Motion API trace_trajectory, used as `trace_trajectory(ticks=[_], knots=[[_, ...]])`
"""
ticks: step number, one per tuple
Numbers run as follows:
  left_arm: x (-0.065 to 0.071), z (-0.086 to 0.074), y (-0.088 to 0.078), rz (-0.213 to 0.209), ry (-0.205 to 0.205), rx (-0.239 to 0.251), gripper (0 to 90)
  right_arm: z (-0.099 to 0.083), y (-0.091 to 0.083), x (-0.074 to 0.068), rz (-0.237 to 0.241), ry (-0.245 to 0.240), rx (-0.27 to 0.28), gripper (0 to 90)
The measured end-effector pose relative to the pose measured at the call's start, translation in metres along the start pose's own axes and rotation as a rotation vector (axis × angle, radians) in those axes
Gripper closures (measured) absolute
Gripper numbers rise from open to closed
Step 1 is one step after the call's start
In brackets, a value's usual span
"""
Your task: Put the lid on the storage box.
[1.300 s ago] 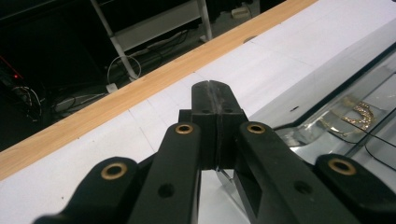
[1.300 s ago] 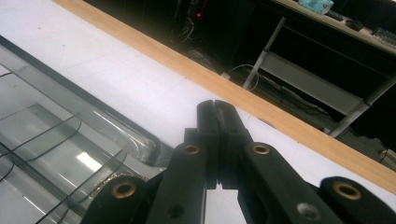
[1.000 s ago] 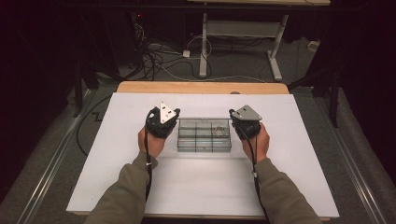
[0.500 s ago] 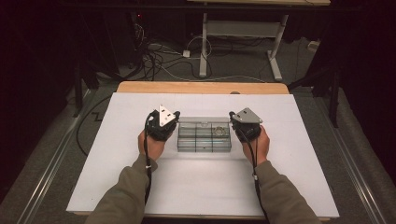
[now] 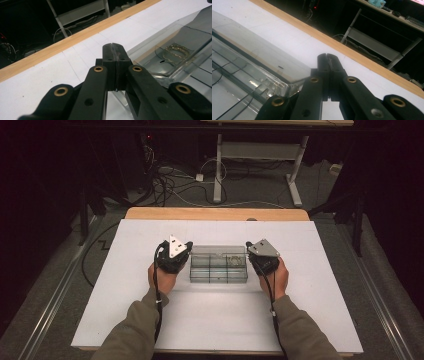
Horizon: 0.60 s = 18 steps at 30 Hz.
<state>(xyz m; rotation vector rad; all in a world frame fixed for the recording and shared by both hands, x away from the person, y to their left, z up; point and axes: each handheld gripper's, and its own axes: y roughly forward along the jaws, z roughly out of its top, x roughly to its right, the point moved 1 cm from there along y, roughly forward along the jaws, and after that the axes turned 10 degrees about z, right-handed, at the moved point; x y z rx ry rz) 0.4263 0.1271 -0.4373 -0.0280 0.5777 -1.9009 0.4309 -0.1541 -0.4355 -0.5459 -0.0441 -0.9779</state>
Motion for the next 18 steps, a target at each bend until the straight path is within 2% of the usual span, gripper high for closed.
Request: trace_trajectory(ticks=[1, 7, 18], knots=[[-0.0006, 0.0002, 0.0002, 0.005, 0.017, 0.009, 86.6, -0.0006, -0.0002, 0.0000, 0.002, 0.000, 0.002, 90.0], [0.0003, -0.0009, -0.0002, 0.011, 0.035, 0.014, 86.5, -0.0029, -0.0011, 0.0012, 0.015, 0.014, 0.012, 90.0], [0.0027, -0.0028, -0.0014, 0.023, 0.050, 0.009, 86.5, -0.0079, -0.0020, 0.0013, 0.025, 0.033, 0.020, 90.0]])
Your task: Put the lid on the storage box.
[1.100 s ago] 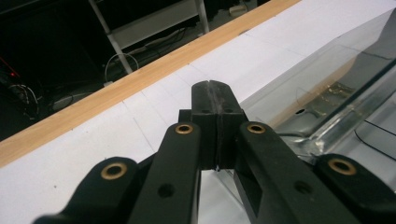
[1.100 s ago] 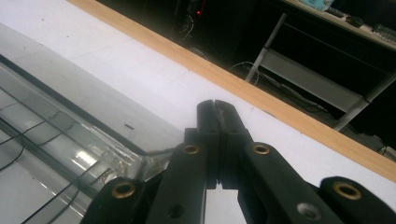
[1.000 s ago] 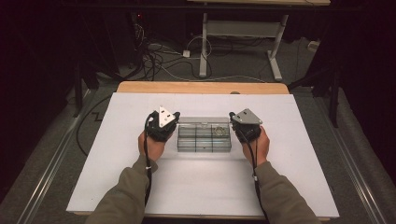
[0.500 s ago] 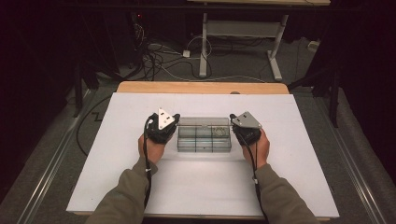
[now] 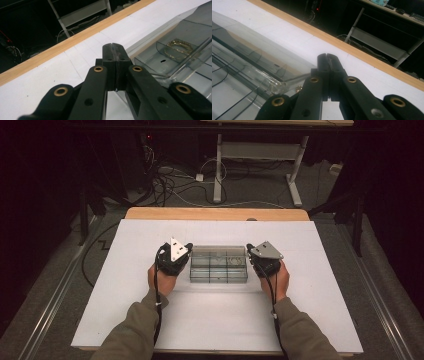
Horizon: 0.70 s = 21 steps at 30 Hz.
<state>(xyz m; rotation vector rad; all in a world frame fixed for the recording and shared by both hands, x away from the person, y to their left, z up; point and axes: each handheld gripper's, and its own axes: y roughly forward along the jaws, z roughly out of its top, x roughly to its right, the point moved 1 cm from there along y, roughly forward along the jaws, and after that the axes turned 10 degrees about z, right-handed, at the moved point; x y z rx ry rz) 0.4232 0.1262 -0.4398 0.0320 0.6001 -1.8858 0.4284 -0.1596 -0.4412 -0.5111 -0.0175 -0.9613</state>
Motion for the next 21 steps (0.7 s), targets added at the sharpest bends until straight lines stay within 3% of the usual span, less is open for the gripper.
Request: trace_trajectory(ticks=[21], knots=[[0.0039, -0.0062, -0.0020, 0.012, 0.015, 0.001, 86.1, -0.0081, -0.0003, -0.0022, 0.007, 0.008, -0.004, 90.0]])
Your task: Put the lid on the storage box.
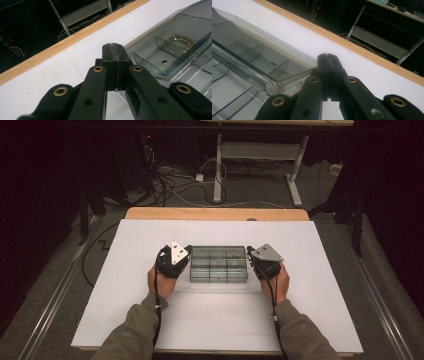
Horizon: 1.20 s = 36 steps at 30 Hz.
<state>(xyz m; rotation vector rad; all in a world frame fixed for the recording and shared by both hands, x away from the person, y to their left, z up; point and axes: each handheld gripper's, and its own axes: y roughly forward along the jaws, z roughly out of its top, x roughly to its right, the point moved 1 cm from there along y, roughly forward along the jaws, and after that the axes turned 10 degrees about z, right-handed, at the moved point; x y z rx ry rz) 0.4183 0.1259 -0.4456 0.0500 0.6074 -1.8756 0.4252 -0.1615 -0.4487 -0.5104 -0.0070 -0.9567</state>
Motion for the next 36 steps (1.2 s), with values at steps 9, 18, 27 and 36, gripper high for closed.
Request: trace_trajectory(ticks=[9, 18, 27, 36], knots=[[0.000, -0.003, 0.002, -0.007, -0.013, -0.004, 86.2, -0.005, 0.001, -0.001, 0.003, 0.014, -0.002, 90.0], [0.001, -0.004, 0.003, -0.007, -0.015, -0.006, 86.2, -0.007, 0.001, -0.002, -0.002, 0.019, -0.004, 90.0], [0.002, -0.007, 0.005, -0.006, -0.007, -0.017, 86.2, -0.011, 0.001, -0.004, 0.006, 0.015, -0.014, 90.0], [0.006, -0.013, 0.010, -0.028, 0.022, -0.044, 83.0, -0.013, 0.002, -0.010, 0.045, -0.004, -0.026, 87.6]])
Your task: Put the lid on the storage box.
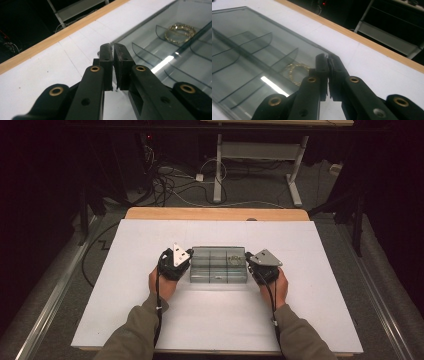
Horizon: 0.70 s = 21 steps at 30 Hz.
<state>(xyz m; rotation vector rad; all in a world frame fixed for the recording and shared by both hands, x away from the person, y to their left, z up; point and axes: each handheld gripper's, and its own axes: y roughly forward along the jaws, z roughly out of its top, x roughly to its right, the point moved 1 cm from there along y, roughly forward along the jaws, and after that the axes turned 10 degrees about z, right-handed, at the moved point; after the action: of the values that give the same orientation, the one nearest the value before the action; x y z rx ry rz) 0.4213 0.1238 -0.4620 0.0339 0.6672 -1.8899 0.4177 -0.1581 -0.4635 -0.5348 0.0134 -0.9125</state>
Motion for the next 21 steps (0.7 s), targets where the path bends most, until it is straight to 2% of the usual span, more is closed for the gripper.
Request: trace_trajectory(ticks=[4, 13, 19, 21], knots=[[-0.001, -0.001, -0.002, -0.009, 0.000, 0.005, 83.0, 0.003, -0.001, -0.005, 0.020, -0.013, 0.008, 87.4], [-0.006, -0.007, -0.013, -0.054, -0.003, 0.025, 82.7, 0.003, -0.016, -0.001, 0.088, 0.040, 0.057, 83.2], [-0.010, -0.006, -0.020, -0.077, 0.013, 0.046, 79.8, 0.004, -0.022, -0.003, 0.111, 0.027, 0.069, 77.3], [-0.009, -0.006, -0.021, -0.080, 0.034, 0.043, 77.9, 0.005, -0.023, -0.003, 0.111, 0.016, 0.064, 74.7]])
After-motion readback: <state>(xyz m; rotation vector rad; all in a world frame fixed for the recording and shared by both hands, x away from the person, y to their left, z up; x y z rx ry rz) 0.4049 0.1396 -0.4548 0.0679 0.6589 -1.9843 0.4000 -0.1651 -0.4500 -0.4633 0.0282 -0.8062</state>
